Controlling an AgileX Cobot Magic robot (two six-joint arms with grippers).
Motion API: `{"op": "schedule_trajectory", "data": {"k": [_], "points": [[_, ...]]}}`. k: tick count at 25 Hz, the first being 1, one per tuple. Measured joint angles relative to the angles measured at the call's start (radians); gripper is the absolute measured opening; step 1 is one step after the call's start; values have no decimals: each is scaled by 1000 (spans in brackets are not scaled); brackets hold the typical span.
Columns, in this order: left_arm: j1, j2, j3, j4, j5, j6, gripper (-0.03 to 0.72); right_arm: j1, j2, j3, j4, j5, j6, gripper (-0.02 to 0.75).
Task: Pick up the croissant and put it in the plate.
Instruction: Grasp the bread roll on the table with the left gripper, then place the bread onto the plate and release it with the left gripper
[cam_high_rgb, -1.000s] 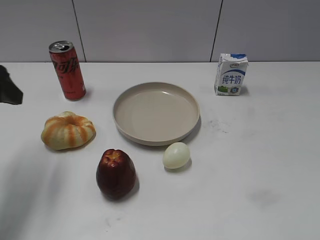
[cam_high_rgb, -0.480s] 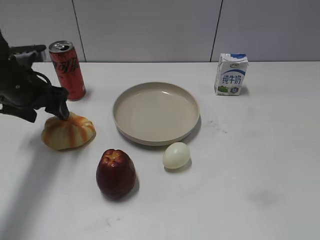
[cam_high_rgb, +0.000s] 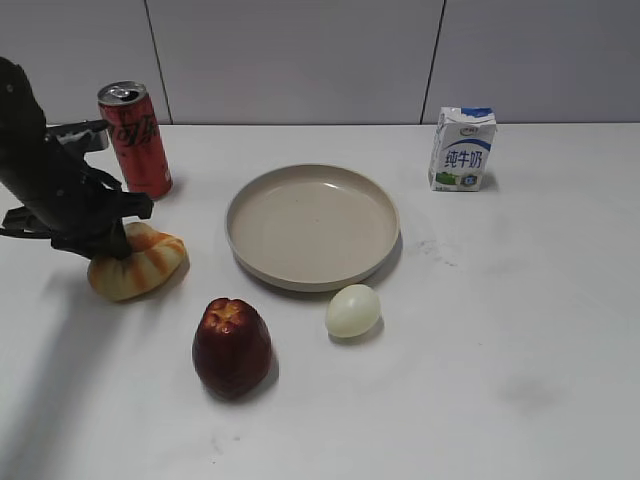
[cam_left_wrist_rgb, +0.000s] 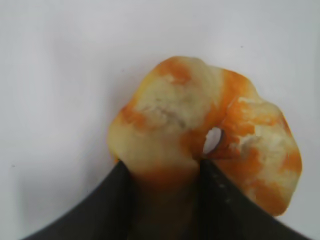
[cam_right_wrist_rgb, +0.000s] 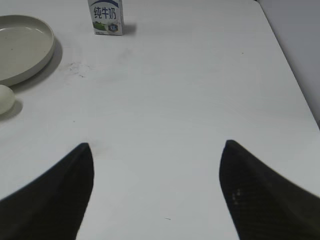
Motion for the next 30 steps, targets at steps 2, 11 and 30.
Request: {"op": "schedule_trajectory", "data": {"k": [2,11,30], "points": [[0,0,-3,-2,11,0,113,0,0,0,0,0,0,593],[-18,-146,-42,-102,89,0,113,0,0,0,0,0,0,593],[-321,175,-517,-128,96,0,113,0,0,0,0,0,0,593]]}}
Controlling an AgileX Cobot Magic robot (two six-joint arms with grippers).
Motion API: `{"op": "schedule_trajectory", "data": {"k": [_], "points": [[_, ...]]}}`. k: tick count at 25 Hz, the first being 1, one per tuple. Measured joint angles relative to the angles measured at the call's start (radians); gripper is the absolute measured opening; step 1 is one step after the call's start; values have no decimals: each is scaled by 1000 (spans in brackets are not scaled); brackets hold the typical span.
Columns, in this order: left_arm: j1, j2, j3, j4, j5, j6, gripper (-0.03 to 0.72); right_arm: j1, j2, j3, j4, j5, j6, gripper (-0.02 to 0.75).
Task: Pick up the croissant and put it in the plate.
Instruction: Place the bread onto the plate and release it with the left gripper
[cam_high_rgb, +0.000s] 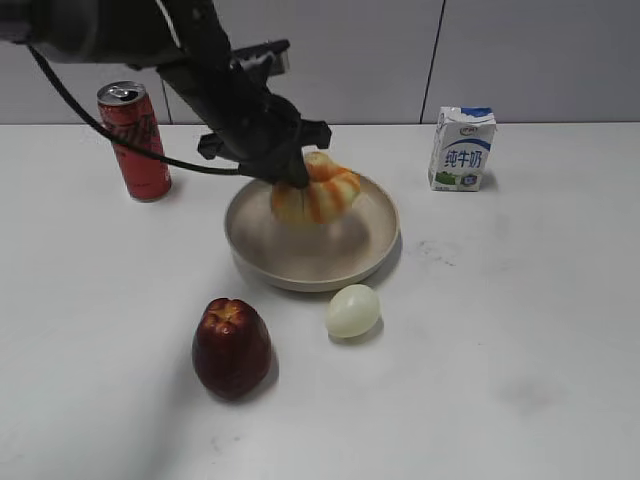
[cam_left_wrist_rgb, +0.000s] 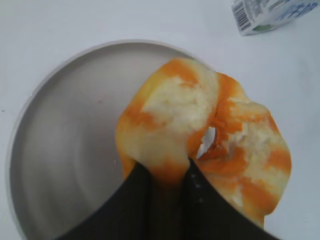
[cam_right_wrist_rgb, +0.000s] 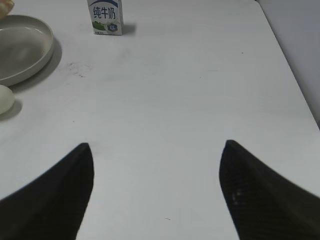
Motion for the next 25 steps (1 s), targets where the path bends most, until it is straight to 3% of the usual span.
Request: {"op": "schedule_trajectory", "data": {"k": [3,5,7,10,12,17,25], "points": [[-2,48,0,21,0,0,115,0,0,0,0,0,0,593],[-2,66,0,30,-4,0,172,0,0,0,0,0,0,593],[-2,70,-1,31,-13,0,313,0,0,0,0,0,0,593],[-2,70,-4,31,-18,0,582,0,0,0,0,0,0,593],[-2,70,-11,32,-2,0,650,0,0,0,0,0,0,593],[-2,7,-64,84,115,0,678,0,0,0,0,0,0,593],[17,-271,-153,239,379,-6,681,0,0,0,0,0,0,593]]}}
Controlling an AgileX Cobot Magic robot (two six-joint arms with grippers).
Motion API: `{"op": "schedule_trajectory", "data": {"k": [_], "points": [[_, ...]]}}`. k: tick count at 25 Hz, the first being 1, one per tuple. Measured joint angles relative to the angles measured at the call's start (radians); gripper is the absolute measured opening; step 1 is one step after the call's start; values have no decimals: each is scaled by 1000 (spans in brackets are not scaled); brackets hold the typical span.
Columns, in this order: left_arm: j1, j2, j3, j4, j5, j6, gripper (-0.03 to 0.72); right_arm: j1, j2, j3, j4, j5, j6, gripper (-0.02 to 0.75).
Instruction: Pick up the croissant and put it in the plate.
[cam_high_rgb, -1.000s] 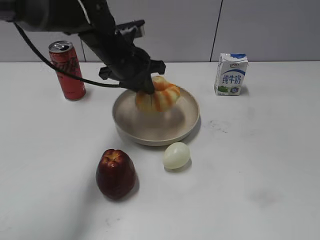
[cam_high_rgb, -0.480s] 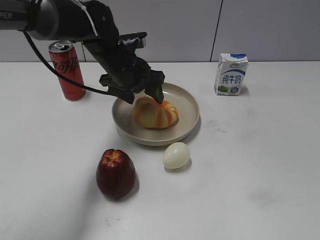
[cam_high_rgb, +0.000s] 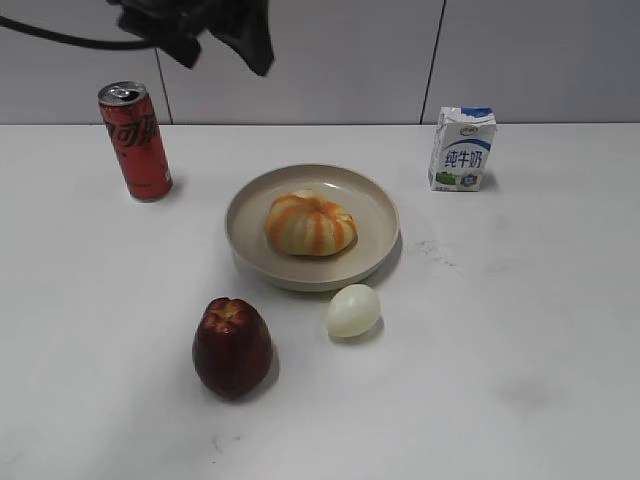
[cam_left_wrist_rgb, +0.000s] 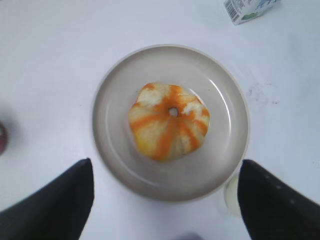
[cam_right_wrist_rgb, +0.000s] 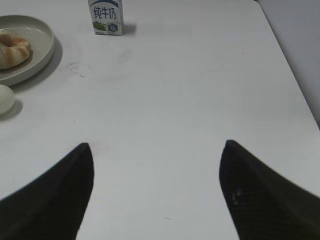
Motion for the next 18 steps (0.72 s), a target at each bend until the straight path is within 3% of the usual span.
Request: {"op": "schedule_trajectory", "data": {"k": [5,8,12,18], "points": [[49,-144,9,130,71,-75,681,0,0,0,0,0,0,593],[83,-252,88,188,72,-100,680,0,0,0,0,0,0,593],[156,-439,320,202,75,-108,677,0,0,0,0,0,0,593],[354,-753,814,203,-4,-111,677,0,0,0,0,0,0,593]]}}
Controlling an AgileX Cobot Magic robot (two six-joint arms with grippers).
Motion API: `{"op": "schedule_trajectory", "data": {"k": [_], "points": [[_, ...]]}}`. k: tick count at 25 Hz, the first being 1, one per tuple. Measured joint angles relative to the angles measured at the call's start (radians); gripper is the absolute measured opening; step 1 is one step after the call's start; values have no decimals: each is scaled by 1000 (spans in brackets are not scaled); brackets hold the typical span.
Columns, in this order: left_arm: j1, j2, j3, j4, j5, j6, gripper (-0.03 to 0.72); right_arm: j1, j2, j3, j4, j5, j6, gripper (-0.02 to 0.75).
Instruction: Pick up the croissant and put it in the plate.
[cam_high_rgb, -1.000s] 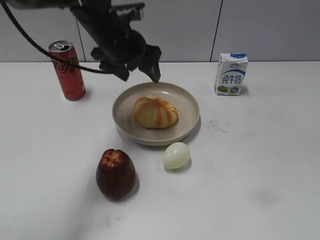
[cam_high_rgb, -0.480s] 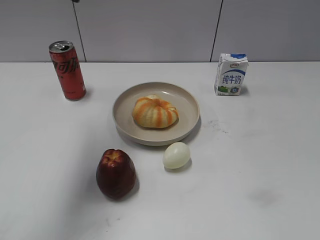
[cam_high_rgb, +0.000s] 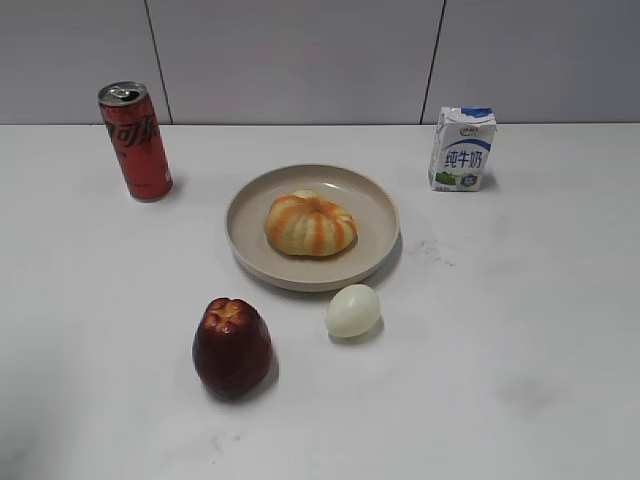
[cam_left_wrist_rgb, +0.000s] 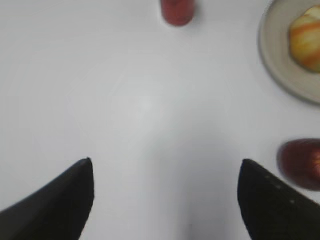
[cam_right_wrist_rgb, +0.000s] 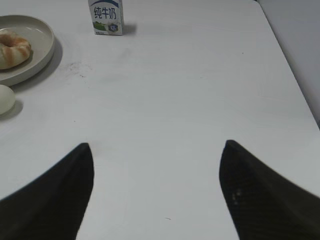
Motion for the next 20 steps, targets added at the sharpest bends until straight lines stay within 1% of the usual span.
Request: {"op": "schedule_trajectory", "data": {"k": [3,7,10,15,20], "points": [[74,-156,197,0,-33,0,684,0,0,0,0,0,0,593],[90,-359,377,-28,-37,-1,690,0,0,0,0,0,0,593],[90,-502,435,-33,-9,-1,690,0,0,0,1,0,0,593],[90,-724,450,-26,2,0,690,0,0,0,1,0,0,593],[90,-841,479,-19,-19,48,690,0,0,0,1,0,0,593]]}}
